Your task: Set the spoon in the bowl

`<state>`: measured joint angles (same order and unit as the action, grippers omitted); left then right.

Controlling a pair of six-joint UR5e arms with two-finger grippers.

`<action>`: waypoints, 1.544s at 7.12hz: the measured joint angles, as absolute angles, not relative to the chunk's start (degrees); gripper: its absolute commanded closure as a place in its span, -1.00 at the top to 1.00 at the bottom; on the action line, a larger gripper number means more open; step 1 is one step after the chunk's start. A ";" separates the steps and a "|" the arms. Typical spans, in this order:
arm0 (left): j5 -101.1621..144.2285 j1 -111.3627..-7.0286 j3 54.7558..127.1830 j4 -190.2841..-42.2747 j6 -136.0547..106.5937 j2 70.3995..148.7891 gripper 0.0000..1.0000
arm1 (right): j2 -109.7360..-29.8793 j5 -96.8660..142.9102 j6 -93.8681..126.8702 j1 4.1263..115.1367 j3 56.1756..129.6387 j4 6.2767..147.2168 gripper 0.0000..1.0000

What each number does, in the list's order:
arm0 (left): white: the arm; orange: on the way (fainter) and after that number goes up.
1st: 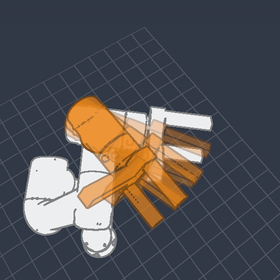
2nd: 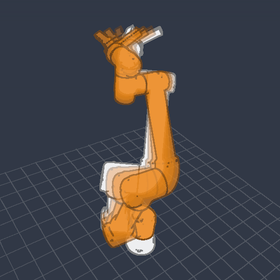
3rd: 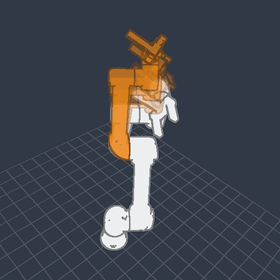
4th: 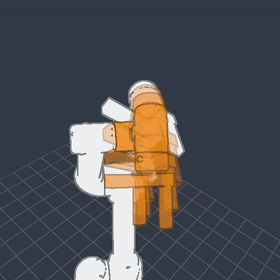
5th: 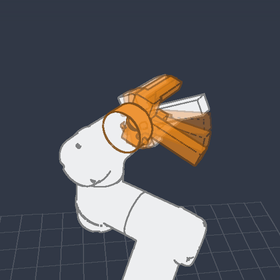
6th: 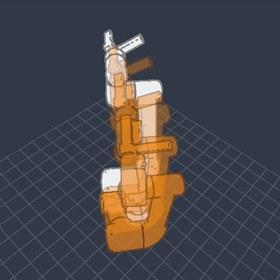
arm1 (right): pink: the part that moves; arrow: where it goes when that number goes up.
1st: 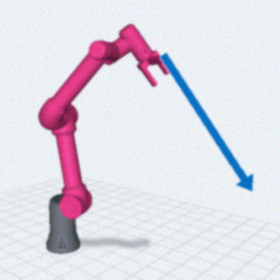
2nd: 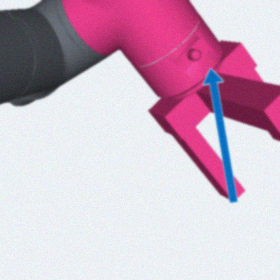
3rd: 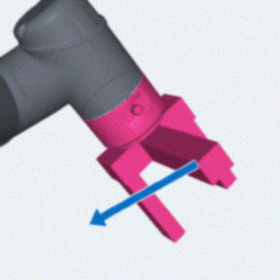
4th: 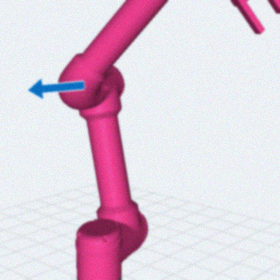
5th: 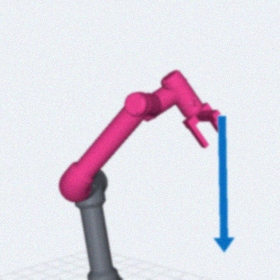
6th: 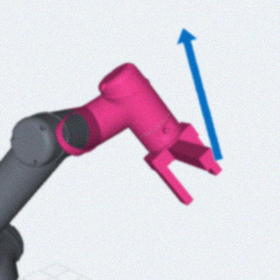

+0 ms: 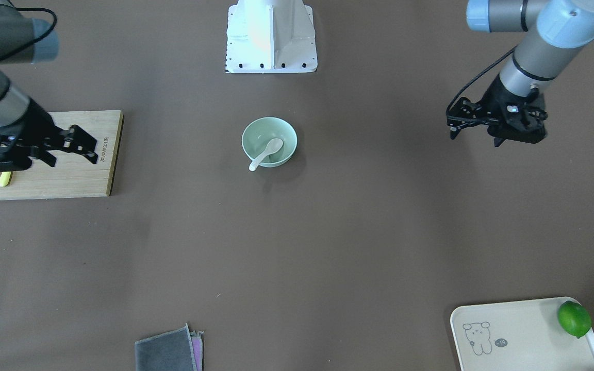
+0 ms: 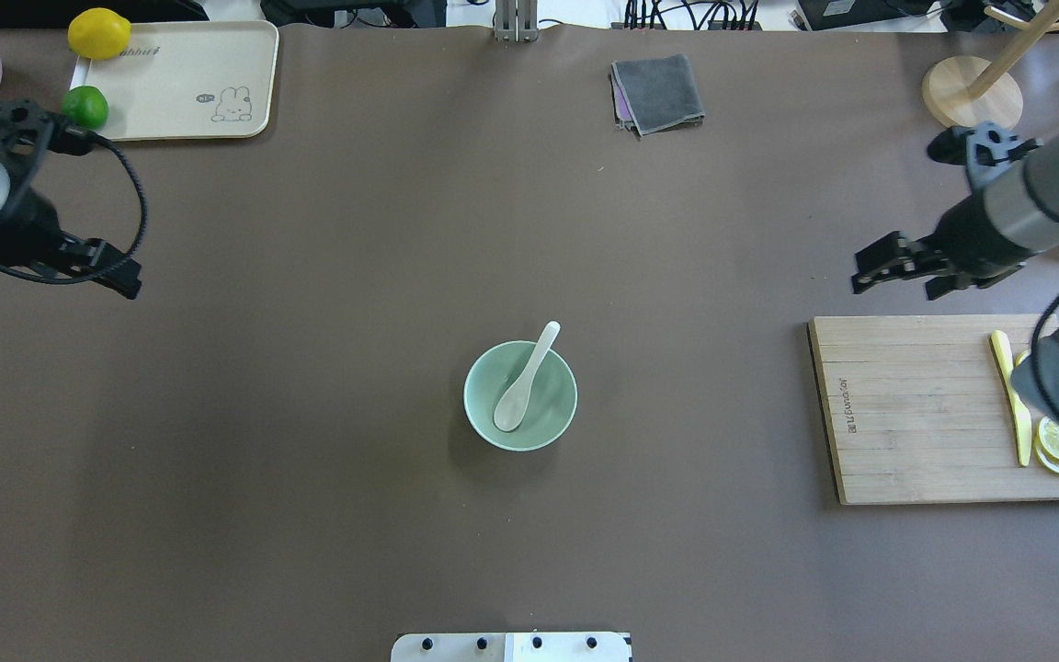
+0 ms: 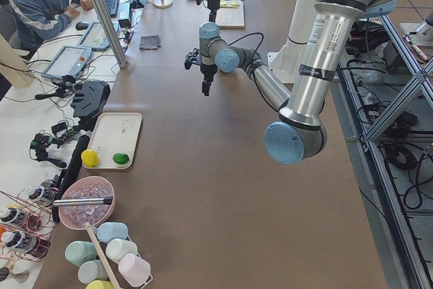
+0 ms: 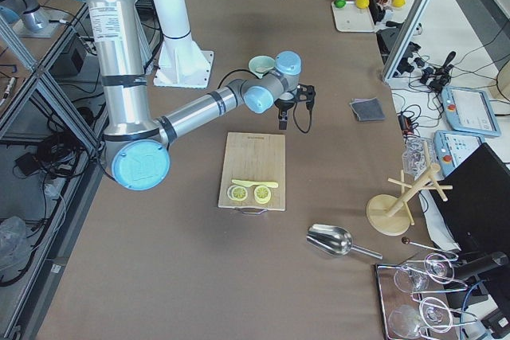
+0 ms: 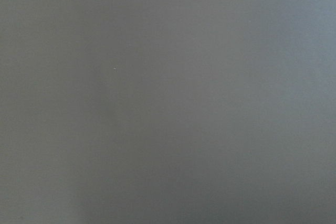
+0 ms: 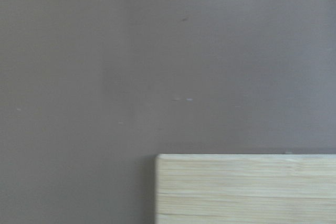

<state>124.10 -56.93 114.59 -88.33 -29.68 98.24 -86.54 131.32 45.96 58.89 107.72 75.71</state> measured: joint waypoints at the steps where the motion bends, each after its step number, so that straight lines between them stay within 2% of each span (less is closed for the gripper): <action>1: 124.91 -60.85 114.13 -88.27 -23.66 95.20 0.97 | -91.55 133.86 35.95 65.08 107.56 76.07 1.00; 2: 125.43 -64.50 113.25 -88.28 -17.90 92.42 0.97 | -95.48 134.93 26.66 70.23 106.66 76.31 1.00; 4: 126.33 -69.60 111.19 -88.42 -12.33 88.80 0.97 | -98.24 135.53 13.94 77.14 104.34 78.04 1.00; 11: 130.35 -73.74 109.08 -88.77 -11.79 87.49 0.97 | -96.30 134.24 11.61 79.13 103.08 82.64 1.00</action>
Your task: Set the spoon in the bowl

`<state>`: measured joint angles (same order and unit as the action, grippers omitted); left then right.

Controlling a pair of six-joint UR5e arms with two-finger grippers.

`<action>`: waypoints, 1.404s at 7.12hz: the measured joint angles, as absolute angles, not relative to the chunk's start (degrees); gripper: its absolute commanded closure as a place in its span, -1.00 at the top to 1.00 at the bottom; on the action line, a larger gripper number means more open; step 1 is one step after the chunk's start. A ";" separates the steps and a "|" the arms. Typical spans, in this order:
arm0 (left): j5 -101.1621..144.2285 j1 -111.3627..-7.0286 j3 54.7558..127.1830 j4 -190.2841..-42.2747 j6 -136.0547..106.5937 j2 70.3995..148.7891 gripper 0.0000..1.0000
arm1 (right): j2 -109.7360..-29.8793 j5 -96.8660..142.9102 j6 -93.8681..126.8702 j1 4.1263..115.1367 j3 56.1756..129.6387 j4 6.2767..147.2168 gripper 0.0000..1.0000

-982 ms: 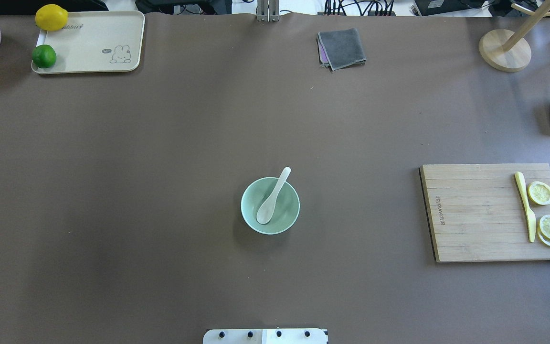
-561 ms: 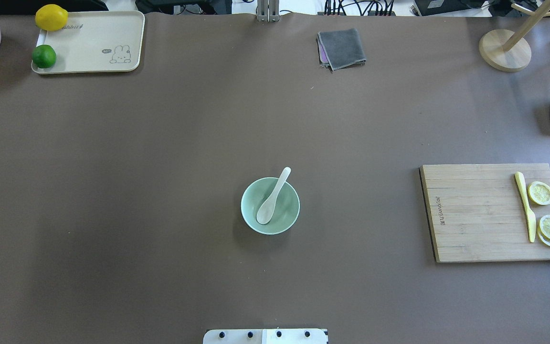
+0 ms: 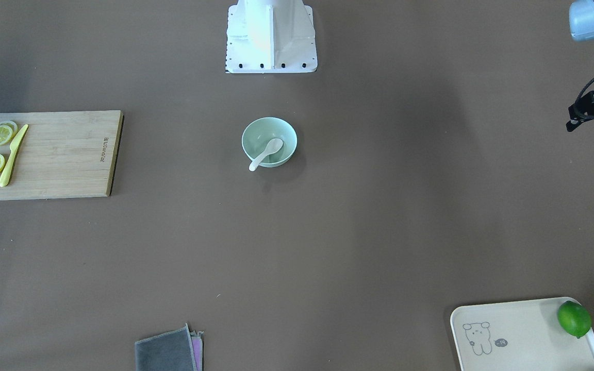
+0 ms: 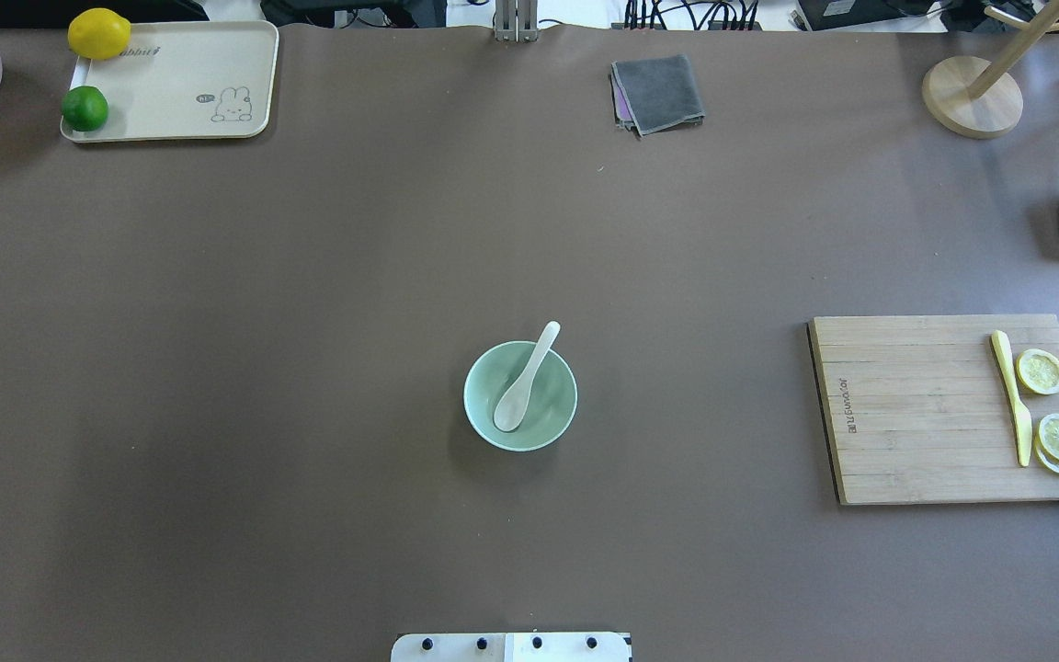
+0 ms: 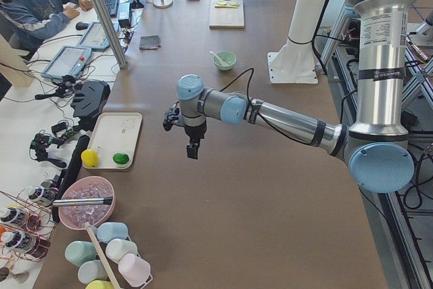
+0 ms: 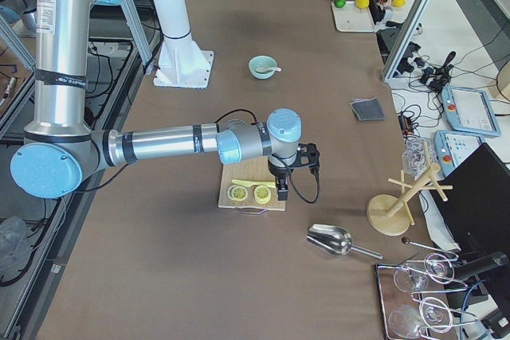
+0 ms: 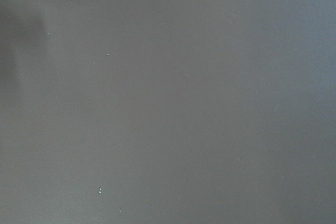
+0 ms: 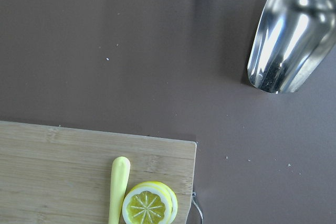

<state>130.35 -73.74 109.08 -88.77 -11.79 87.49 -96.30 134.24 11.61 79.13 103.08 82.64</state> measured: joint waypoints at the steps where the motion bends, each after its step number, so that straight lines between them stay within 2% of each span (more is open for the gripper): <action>1: 130.32 -73.79 109.17 -88.77 -11.82 87.77 0.97 | -96.28 134.53 11.44 79.13 102.71 82.62 1.00; 10: 131.10 -76.57 109.44 -88.62 -11.44 88.19 0.97 | -95.19 134.76 11.01 79.23 102.57 82.56 1.00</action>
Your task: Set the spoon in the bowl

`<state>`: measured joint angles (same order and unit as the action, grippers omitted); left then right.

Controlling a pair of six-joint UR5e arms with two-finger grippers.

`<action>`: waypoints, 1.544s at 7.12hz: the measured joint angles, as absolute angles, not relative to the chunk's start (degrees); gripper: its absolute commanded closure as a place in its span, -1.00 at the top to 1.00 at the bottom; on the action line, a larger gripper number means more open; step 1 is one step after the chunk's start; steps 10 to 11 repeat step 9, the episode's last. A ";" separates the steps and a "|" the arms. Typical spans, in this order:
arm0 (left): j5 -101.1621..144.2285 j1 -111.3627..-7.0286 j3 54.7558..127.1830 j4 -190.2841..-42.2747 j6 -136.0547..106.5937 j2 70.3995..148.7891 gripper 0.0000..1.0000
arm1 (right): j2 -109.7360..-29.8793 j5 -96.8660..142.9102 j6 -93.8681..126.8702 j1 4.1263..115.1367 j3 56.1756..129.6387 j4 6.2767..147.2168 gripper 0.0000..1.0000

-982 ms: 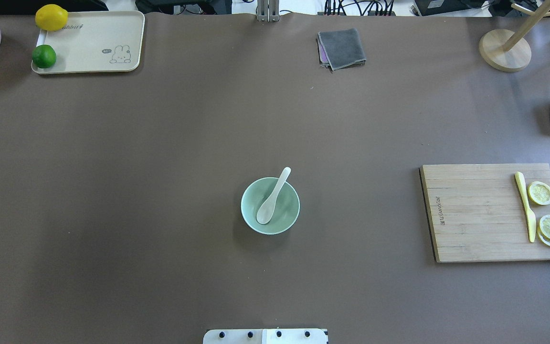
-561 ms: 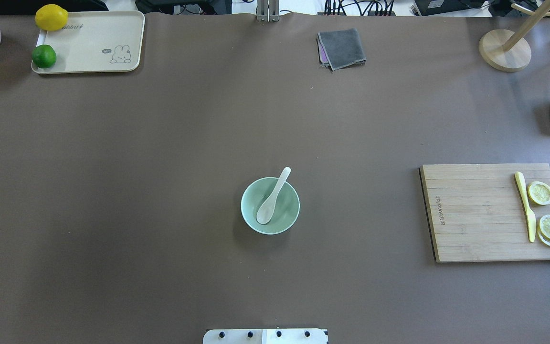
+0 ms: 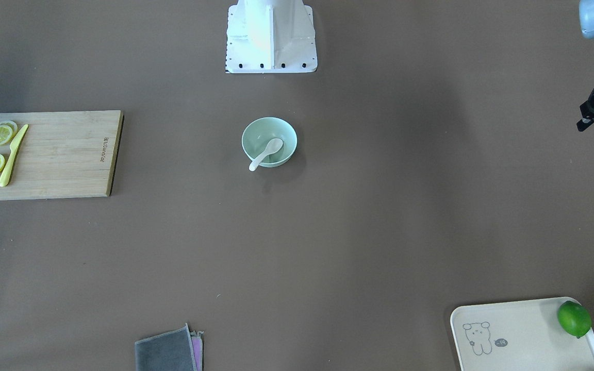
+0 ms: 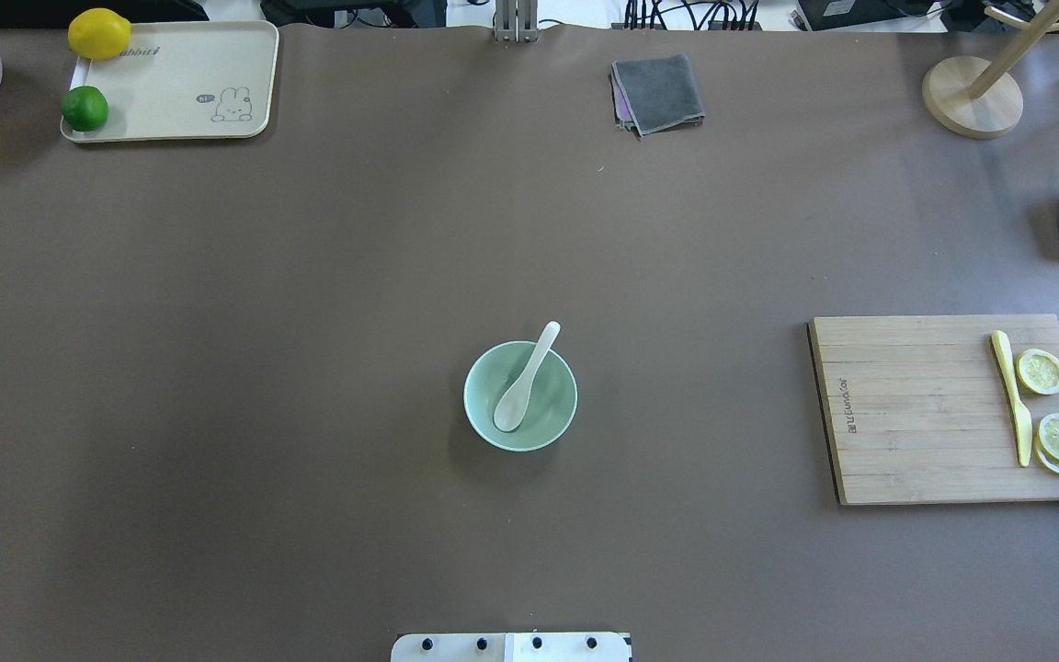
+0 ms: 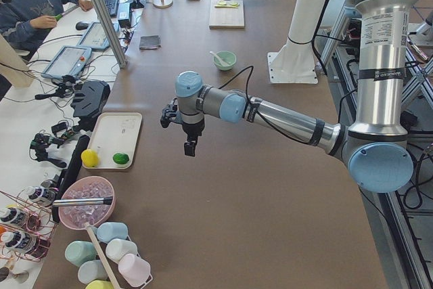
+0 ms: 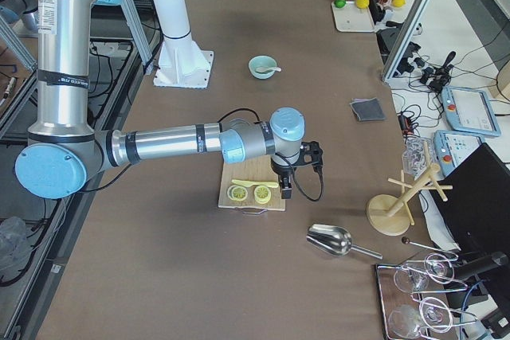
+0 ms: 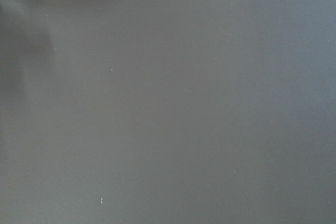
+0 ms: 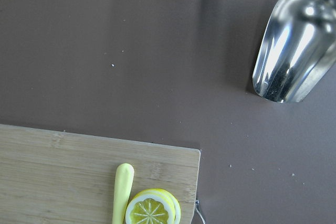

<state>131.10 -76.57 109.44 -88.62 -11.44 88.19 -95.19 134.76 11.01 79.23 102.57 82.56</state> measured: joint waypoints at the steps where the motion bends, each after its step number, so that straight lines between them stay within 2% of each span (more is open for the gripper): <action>1: 131.20 -76.88 109.16 -88.60 -11.39 88.29 0.97 | -95.48 134.93 11.03 79.25 102.57 82.60 1.00; 11: 135.46 -84.05 106.66 -87.85 -8.20 87.12 0.97 | -96.58 134.45 10.84 80.20 102.51 82.54 1.00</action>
